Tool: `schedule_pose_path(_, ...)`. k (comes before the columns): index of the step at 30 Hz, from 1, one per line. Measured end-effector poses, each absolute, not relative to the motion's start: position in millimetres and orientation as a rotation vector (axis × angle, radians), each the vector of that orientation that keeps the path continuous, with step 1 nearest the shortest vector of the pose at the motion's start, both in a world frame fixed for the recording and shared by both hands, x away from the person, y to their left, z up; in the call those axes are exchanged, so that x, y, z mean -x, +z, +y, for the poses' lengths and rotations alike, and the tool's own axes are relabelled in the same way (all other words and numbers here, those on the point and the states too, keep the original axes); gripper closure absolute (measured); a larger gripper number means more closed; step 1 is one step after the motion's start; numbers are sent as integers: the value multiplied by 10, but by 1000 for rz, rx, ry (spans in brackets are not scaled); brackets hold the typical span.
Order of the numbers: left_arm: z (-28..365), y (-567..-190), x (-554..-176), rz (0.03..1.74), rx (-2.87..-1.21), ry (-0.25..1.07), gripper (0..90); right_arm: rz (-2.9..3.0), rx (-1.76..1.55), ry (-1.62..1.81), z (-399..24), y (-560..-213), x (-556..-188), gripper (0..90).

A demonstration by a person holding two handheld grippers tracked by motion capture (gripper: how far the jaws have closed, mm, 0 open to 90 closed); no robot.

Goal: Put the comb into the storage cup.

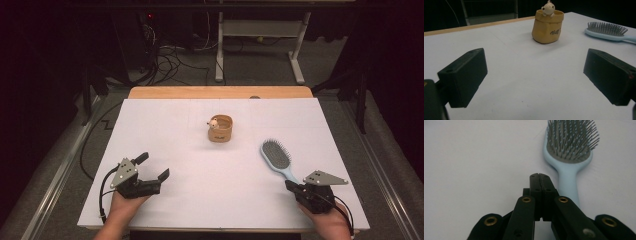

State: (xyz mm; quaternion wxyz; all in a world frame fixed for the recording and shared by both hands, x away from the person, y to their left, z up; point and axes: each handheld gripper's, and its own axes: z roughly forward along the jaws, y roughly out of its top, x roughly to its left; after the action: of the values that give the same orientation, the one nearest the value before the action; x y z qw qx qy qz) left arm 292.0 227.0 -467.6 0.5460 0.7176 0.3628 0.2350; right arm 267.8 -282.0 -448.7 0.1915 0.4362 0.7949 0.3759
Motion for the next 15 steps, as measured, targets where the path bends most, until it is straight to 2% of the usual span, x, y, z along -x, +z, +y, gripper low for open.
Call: schedule_pose_path(15, 2230, -4702, -2936, 857, -1742, 529, 46, 2051, -1240, 1273, -2851, -4505, -2785, 897)
